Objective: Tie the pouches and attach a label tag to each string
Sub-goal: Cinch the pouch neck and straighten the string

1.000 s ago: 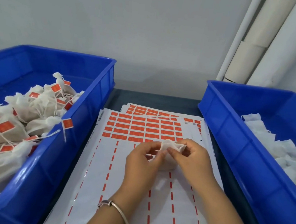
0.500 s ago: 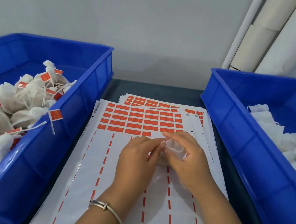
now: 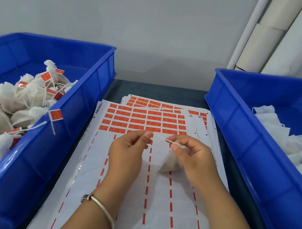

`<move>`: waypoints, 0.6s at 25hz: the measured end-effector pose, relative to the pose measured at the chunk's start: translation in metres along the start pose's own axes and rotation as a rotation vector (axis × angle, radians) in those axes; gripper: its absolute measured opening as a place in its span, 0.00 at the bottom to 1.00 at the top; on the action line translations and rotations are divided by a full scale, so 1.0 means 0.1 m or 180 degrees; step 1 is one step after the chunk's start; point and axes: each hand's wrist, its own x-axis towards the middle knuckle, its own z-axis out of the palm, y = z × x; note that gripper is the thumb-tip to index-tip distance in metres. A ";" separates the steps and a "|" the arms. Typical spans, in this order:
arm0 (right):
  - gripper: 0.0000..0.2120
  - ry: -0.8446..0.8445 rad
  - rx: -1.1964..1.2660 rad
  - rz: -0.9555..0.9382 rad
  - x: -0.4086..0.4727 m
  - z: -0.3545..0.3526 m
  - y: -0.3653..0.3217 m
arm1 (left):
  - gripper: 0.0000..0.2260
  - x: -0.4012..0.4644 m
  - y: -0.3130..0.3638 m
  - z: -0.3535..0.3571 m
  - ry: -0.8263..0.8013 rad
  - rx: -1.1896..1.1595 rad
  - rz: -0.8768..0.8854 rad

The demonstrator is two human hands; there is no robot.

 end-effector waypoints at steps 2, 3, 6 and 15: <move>0.07 -0.0162 -0.0090 0.0037 0.01 0.00 -0.03 | 0.08 0.03 0.01 -0.02 0.0213 -0.0152 -0.0071; 0.08 -0.0289 -0.0232 0.0039 0.02 0.00 -0.04 | 0.08 0.04 0.02 -0.03 0.0291 -0.0204 -0.0088; 0.07 -0.0814 -0.0533 0.0239 0.02 -0.02 -0.05 | 0.08 0.05 0.02 -0.03 0.0427 -0.0324 -0.0162; 0.06 -0.1481 -0.0296 0.0969 -0.01 -0.13 -0.04 | 0.06 0.13 -0.02 -0.07 0.0640 -0.0527 -0.0623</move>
